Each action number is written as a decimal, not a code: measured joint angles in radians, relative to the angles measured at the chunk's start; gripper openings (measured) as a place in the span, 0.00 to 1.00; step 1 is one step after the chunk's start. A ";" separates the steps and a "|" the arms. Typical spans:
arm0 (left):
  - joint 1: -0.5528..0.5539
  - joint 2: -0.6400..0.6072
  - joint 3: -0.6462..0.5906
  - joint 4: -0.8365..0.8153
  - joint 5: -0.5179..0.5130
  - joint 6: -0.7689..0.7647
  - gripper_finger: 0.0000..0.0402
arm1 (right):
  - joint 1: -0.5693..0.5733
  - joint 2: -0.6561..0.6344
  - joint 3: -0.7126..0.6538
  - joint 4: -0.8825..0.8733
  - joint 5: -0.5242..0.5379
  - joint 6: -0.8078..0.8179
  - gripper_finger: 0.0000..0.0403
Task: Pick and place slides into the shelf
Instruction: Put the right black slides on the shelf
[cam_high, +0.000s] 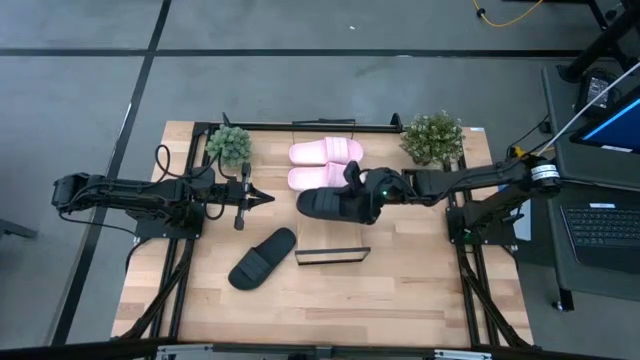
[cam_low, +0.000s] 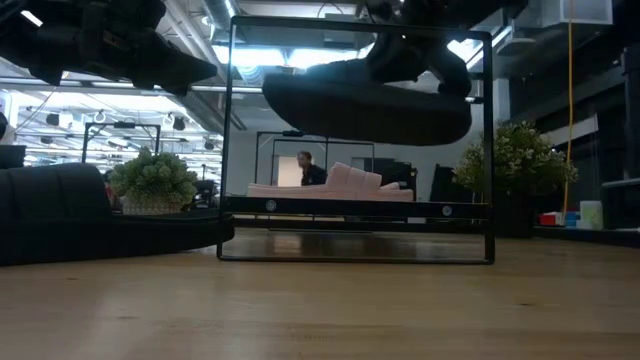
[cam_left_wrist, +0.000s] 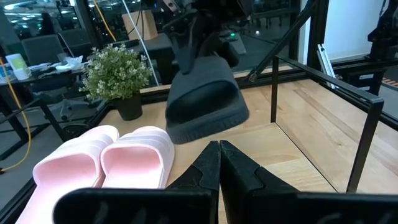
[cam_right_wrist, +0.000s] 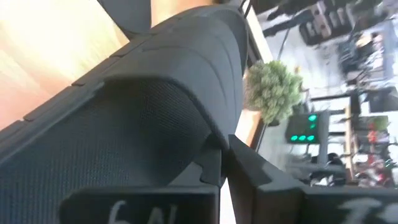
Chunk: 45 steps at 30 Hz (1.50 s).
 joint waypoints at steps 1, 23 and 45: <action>0.000 0.000 0.000 0.000 0.000 0.000 0.00 | 0.000 0.000 -0.012 0.023 -0.005 -0.005 0.03; 0.000 0.000 0.000 0.000 0.000 0.000 0.00 | -0.008 0.083 -0.080 0.146 -0.105 -0.026 0.03; 0.001 0.000 0.000 -0.001 0.000 0.000 0.00 | -0.042 0.230 -0.078 0.232 -0.067 -0.085 0.03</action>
